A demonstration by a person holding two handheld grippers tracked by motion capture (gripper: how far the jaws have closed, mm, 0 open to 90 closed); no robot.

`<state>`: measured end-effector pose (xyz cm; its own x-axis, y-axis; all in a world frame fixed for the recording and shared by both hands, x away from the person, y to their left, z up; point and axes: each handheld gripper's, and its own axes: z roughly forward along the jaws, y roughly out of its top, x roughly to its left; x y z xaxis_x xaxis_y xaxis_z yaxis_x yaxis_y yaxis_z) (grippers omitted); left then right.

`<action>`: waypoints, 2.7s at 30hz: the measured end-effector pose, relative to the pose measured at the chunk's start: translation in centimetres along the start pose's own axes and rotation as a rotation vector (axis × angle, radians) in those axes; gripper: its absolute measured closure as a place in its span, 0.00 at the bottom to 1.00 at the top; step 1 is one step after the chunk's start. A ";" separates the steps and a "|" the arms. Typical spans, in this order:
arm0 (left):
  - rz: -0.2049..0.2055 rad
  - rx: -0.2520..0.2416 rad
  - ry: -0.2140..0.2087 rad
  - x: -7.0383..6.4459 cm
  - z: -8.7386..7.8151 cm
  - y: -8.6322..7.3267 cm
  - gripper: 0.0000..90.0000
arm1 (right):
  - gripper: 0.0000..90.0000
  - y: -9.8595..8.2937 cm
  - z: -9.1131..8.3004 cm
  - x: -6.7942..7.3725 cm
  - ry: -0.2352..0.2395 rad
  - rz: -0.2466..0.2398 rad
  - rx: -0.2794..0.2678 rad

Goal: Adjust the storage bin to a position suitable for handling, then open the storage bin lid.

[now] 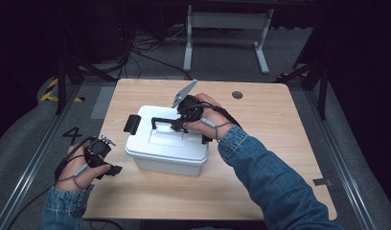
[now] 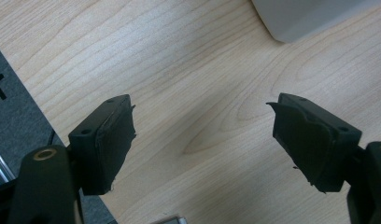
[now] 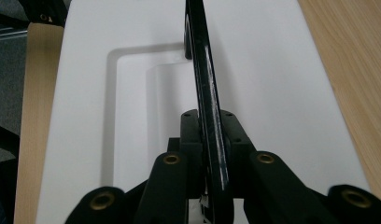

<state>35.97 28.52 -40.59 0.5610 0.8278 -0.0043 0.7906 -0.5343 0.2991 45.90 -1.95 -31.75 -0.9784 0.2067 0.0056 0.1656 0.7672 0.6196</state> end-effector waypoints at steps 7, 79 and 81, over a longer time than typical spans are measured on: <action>-0.011 0.007 -0.007 -0.1 0.1 0.0 0.24 | 0.93 0.1 0.0 0.0 0.016 -0.027 0.005; 0.007 0.017 -0.001 0.1 0.4 0.2 0.24 | 0.94 -6.4 -16.2 -1.3 -0.171 0.048 -0.255; 0.005 0.012 -0.001 0.1 0.4 0.1 0.24 | 0.94 -6.9 -16.6 -1.4 -0.182 0.057 -0.249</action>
<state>36.22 28.45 -40.98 0.5650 0.8251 -0.0040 0.7909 -0.5401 0.2876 44.08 -17.62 -23.03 -0.9265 0.3675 -0.0805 0.1625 0.5838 0.7954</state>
